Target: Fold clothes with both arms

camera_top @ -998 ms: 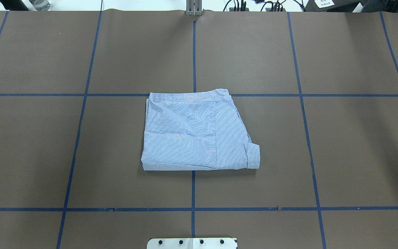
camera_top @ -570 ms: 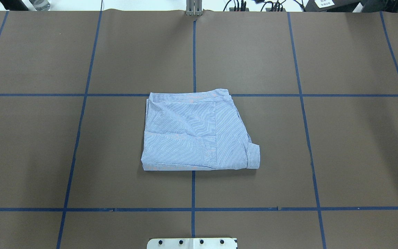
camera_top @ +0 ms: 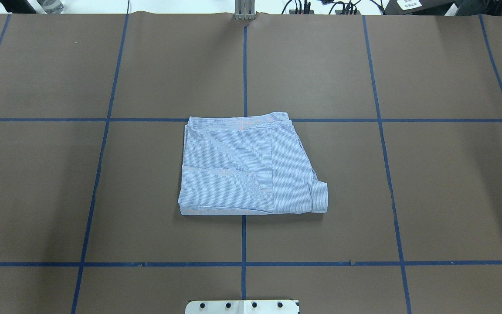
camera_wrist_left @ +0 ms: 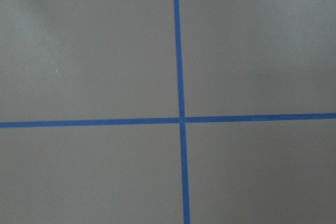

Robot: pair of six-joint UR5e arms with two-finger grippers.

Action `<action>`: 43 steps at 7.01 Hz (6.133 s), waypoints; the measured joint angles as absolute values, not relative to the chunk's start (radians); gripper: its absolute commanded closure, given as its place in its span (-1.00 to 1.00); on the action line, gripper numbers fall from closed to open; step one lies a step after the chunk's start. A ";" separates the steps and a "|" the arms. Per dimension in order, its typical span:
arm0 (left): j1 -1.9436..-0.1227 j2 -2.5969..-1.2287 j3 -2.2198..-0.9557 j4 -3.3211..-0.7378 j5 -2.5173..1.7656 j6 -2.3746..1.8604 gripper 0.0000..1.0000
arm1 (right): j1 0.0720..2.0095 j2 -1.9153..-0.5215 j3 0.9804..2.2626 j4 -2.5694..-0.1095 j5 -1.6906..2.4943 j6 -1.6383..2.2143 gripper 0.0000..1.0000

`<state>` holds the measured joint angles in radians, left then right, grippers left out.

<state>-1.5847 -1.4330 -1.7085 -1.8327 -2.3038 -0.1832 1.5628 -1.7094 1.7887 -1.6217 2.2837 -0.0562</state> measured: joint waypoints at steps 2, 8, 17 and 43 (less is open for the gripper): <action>-1.508 -1.411 -1.783 -1.718 -2.258 -0.185 -0.99 | 1.563 -1.704 1.785 -1.626 2.286 -0.048 -1.00; -1.535 -1.373 -1.857 -1.524 -2.274 0.134 -0.99 | 1.562 -1.698 1.756 -1.633 2.293 -0.043 -1.00; -1.565 -1.418 -1.817 -1.528 -2.318 0.129 -0.99 | 1.562 -1.742 1.702 -1.378 2.351 0.266 -1.00; -1.565 -1.418 -1.820 -1.522 -2.333 0.114 -0.99 | 1.554 -1.807 1.864 -1.637 2.345 0.071 -1.00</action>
